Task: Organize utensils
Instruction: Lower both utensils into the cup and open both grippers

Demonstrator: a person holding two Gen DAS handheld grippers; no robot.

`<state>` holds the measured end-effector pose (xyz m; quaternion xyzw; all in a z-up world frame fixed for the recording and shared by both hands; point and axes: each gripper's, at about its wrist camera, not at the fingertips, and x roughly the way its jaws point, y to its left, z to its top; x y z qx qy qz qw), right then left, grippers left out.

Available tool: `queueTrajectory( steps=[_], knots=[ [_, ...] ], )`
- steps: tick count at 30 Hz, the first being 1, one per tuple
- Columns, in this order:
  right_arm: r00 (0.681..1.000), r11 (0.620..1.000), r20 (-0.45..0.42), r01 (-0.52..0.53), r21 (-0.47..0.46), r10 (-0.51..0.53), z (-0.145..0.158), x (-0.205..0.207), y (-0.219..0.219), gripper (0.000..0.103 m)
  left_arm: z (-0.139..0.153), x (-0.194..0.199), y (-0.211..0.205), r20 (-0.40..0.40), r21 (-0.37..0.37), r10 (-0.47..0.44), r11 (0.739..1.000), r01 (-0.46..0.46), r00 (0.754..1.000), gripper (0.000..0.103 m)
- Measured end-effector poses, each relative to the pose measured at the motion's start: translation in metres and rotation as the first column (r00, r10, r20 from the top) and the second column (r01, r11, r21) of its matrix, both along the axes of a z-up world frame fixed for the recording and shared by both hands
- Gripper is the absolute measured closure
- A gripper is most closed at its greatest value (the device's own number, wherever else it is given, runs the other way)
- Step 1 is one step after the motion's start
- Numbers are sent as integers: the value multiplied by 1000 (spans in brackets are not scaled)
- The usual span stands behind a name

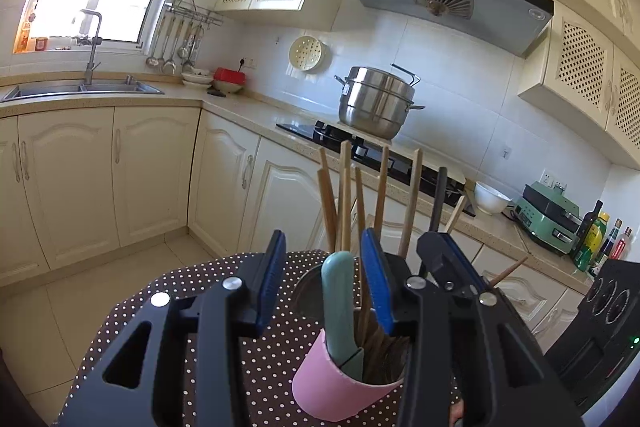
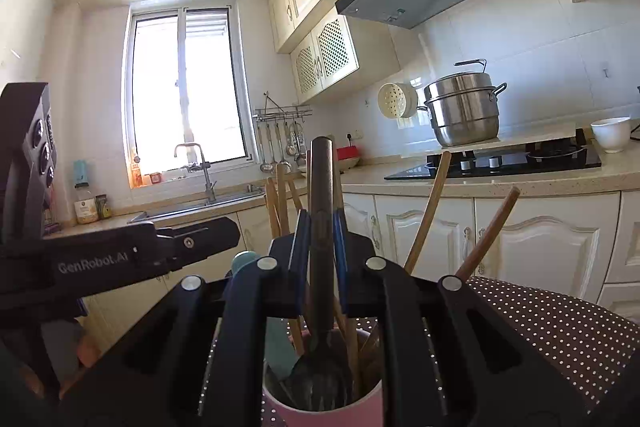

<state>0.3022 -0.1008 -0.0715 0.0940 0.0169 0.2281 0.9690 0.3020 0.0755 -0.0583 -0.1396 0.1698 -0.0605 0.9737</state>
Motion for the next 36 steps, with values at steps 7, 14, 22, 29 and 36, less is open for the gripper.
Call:
queueTrajectory(
  steps=[7,14,22,29,36],
  knots=[
    [1000,999,-16,6,-41,-6,-3,-11,-2,91,-8,-1,0,-25,3,1,1000,-1,1000,61],
    [999,998,-35,10,-69,-13,-5,-25,-6,90,-9,-10,-6,-34,25,3,1000,-2,999,54],
    [998,995,-61,17,-100,-23,-9,-41,-9,84,-11,-29,-13,-42,64,19,998,-16,999,39],
    [997,994,-54,41,-102,-47,-2,-60,-20,78,-6,-51,-18,-30,69,22,997,-20,999,34],
    [992,992,-83,92,-89,-100,8,-87,-38,52,6,-81,-29,7,123,17,992,-18,1000,30]
  ],
)
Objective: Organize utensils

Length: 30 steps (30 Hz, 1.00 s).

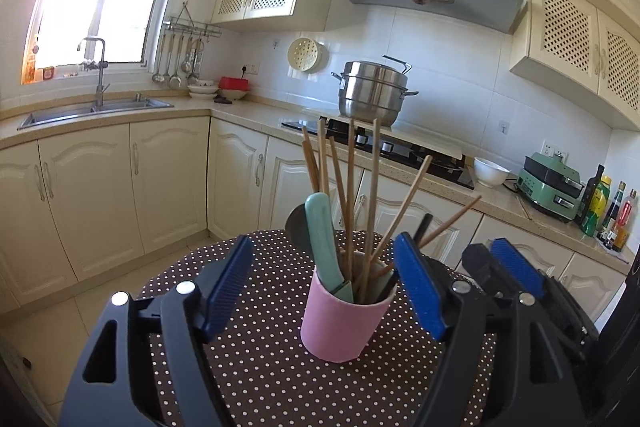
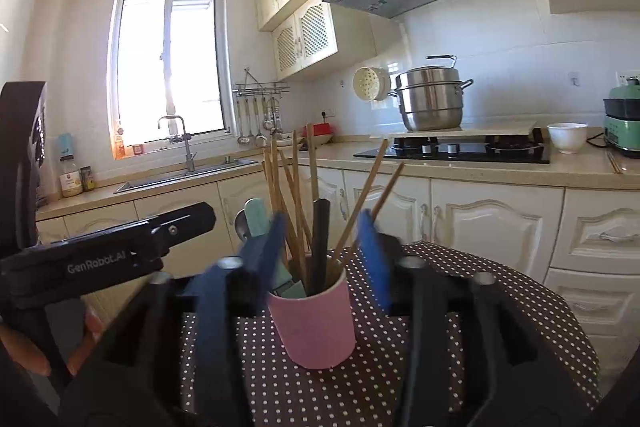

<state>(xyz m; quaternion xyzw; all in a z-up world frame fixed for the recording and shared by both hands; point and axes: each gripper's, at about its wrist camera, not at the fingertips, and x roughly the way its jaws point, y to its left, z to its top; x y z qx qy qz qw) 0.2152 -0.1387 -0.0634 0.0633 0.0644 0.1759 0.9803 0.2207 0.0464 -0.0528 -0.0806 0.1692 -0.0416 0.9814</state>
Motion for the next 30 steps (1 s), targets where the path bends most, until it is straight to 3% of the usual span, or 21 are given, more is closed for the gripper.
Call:
queueTrajectory(
  steps=[4,10,18,30],
  knots=[
    [1000,1000,-9,14,-12,-14,5,-18,-7,51,5,-18,-6,20,26,-4,1000,3,1000,29],
    [998,998,-20,65,-18,-66,18,-46,-21,36,12,-48,-18,45,78,-18,997,15,999,23],
    [994,994,-4,105,-38,-105,32,-87,-30,27,26,-84,-28,69,129,-31,991,22,997,18],
    [977,969,69,208,-132,-200,49,-133,-24,19,44,-132,-33,139,133,-30,991,11,990,17]
  ],
)
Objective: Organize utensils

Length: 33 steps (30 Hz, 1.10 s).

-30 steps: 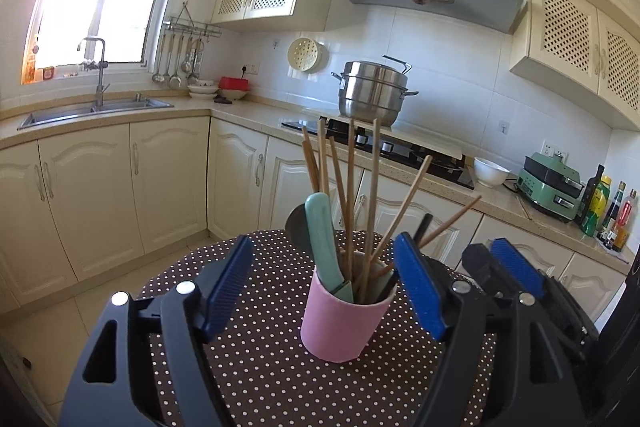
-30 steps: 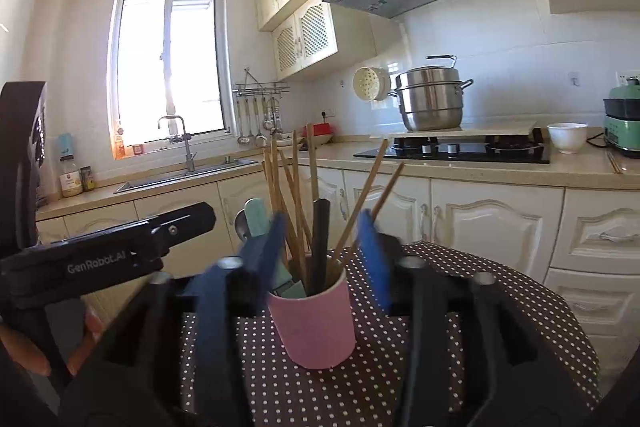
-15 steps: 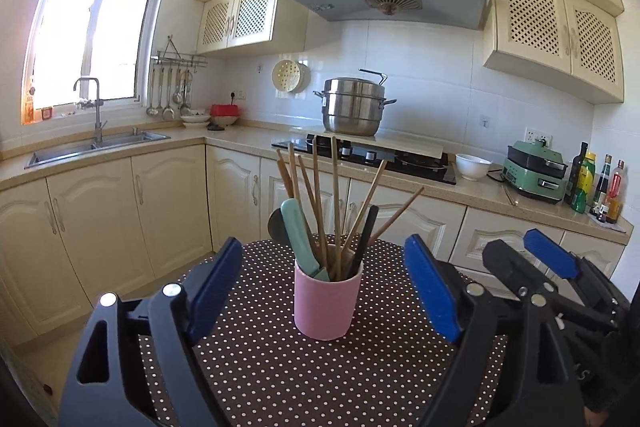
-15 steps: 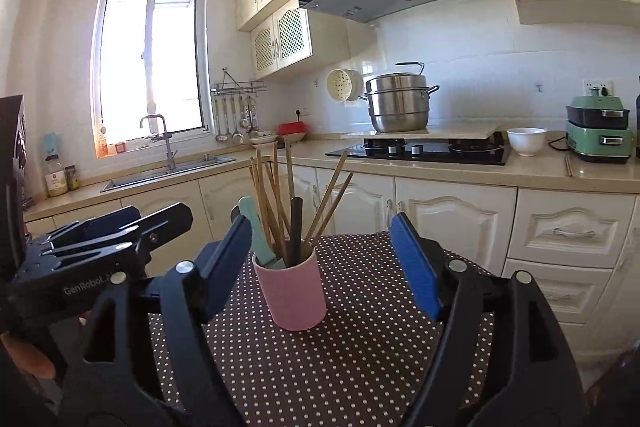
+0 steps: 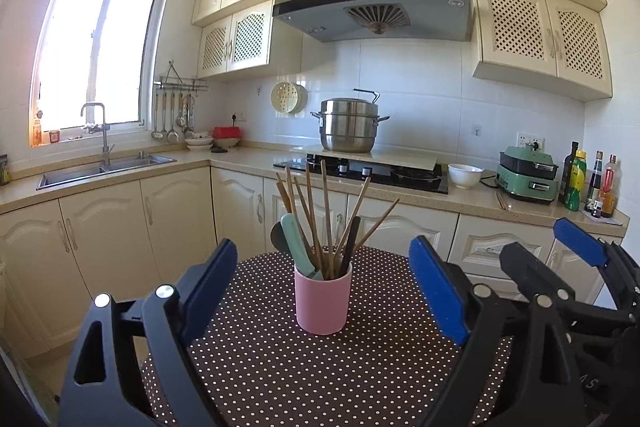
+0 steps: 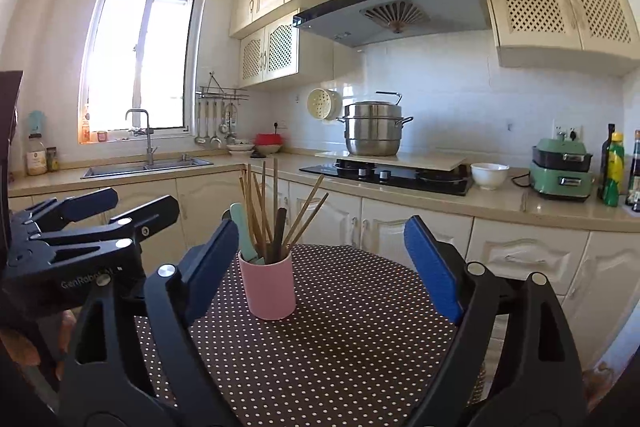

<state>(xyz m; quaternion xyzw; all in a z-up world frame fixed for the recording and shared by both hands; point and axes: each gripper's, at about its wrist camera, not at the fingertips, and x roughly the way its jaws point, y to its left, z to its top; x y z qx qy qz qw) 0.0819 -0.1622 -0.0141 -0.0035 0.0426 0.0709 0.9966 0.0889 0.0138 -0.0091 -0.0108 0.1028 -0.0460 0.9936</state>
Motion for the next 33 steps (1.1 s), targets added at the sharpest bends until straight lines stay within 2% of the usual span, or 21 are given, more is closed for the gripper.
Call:
queueTrajectory(
  steps=[14,33],
  knots=[
    [1000,1000,-2,-8,14,8,7,-15,-6,16,10,-31,-5,88,40,25,999,-28,996,17],
    [1000,1000,1,-12,2,12,8,-15,-6,16,13,-32,-3,96,49,35,998,-40,995,17]
  ],
)
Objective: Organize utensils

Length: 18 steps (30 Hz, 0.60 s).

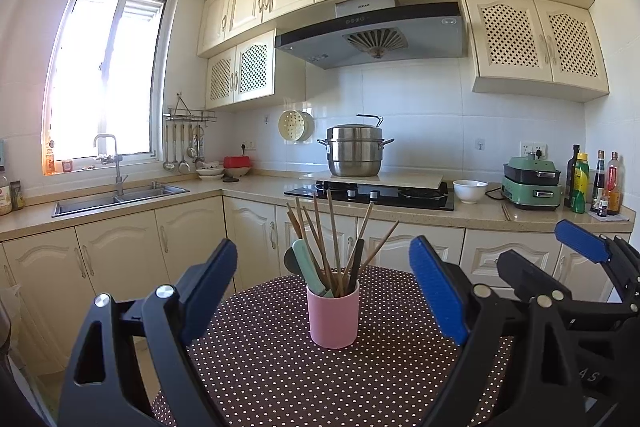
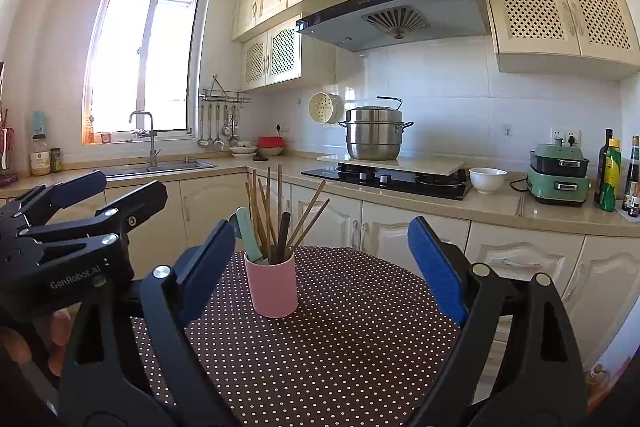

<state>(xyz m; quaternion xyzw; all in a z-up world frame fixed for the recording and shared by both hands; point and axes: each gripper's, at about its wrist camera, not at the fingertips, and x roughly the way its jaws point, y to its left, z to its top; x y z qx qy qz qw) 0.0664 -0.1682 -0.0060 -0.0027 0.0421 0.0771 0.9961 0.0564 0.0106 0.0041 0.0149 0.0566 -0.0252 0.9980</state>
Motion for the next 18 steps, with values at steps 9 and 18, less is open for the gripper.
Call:
queueTrajectory(
  steps=[9,18],
  knots=[
    [1000,1000,-5,-5,3,5,0,1,0,16,0,1,0,1,1,2,1000,-2,1000,17],
    [1000,1000,-9,-4,5,4,0,2,0,16,0,1,-1,0,3,1,1000,-1,1000,17]
  ],
)
